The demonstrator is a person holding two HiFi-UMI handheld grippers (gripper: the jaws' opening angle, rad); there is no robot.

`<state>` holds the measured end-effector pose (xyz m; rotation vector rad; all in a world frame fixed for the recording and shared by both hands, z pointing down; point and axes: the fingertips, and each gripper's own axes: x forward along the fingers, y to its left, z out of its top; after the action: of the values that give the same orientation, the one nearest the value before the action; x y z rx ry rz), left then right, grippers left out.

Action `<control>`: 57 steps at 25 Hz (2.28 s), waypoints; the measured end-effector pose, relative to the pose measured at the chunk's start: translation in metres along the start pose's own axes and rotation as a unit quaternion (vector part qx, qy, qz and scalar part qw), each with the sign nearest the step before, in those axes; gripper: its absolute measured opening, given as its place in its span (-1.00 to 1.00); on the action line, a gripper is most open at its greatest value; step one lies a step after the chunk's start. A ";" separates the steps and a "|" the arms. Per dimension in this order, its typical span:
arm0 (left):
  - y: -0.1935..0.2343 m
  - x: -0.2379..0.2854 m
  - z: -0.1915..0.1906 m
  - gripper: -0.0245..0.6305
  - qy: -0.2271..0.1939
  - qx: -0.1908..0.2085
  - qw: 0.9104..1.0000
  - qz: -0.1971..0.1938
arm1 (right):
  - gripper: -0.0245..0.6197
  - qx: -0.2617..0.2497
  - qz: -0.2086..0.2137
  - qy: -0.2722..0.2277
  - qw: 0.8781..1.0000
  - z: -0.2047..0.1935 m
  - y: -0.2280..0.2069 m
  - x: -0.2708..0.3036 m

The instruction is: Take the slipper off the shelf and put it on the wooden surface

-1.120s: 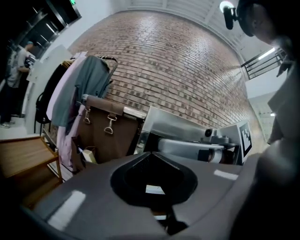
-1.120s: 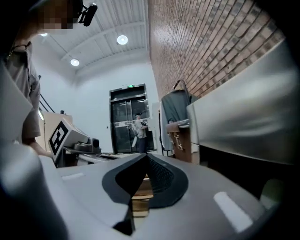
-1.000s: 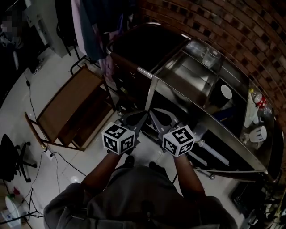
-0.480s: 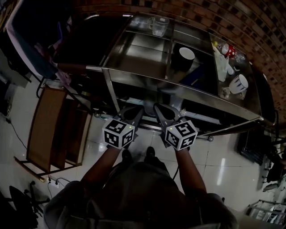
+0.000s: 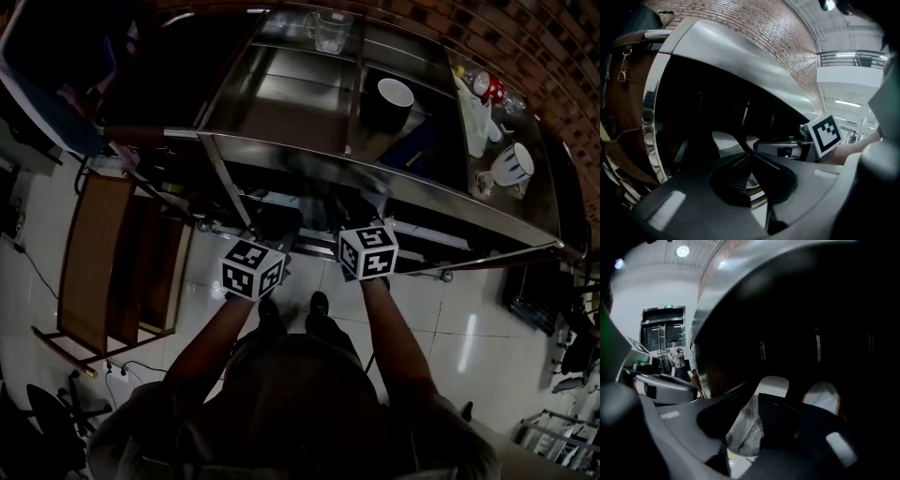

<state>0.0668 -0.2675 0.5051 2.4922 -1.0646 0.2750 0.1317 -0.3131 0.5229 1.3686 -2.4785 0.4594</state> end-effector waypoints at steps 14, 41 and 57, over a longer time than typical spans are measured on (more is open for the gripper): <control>0.025 -0.001 -0.004 -0.94 0.003 -0.028 0.999 0.027 | -0.67 -0.013 -0.057 0.105 0.993 -0.042 -0.023 0.065; 0.020 -0.065 0.026 -0.94 -0.109 -0.057 0.976 0.180 | -0.90 -0.119 0.187 0.026 0.975 0.006 0.060 -0.045; 0.007 -0.190 0.006 -0.94 -0.148 -0.067 0.957 0.242 | -0.90 -0.127 0.196 0.009 0.972 0.004 0.127 -0.081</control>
<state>-0.0689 -0.1526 0.4385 2.1629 -1.7528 -0.0377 0.0649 -0.1888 0.4695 0.7766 -2.6833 0.2168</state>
